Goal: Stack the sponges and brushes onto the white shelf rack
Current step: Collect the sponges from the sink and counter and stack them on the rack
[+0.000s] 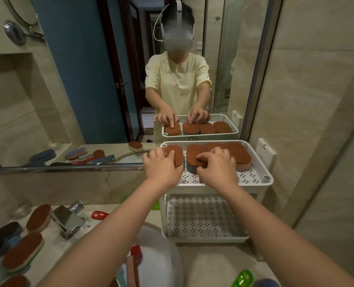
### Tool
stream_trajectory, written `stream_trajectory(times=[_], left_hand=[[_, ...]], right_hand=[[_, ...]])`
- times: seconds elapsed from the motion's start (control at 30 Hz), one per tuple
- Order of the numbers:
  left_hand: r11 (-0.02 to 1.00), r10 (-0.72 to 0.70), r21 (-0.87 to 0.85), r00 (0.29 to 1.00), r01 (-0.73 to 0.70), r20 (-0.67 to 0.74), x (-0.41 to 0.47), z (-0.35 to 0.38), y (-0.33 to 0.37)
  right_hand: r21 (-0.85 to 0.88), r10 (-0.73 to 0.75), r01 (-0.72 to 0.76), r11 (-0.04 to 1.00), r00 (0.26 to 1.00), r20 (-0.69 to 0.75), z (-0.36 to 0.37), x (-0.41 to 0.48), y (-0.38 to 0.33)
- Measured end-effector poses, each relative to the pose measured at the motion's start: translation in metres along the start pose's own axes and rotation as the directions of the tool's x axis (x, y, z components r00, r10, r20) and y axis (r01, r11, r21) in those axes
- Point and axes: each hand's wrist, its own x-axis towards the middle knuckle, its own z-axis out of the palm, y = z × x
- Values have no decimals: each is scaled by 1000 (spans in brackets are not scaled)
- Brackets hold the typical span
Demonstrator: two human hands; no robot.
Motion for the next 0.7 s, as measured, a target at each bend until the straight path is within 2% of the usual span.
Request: stream_trajectory(times=[0.27, 0.5, 0.6, 0.7], left_hand=[[998, 55, 12, 994, -54, -96, 4, 3, -1], [985, 32, -159, 984, -60, -174, 2, 5, -3], [942, 8, -322, 965, -95, -264, -4, 2, -2], [874, 17, -445, 930, -192, -368, -17, -2, -2]], right_hand=[[-31, 43, -45, 999, 998, -45, 0, -2, -2], [-68, 40, -42, 997, 999, -31, -1, -1, -3], [-9, -25, 24, 1000, 982, -187, -3, -7, -2], [101, -124, 171, 980, 924, -363, -5, -18, -1]])
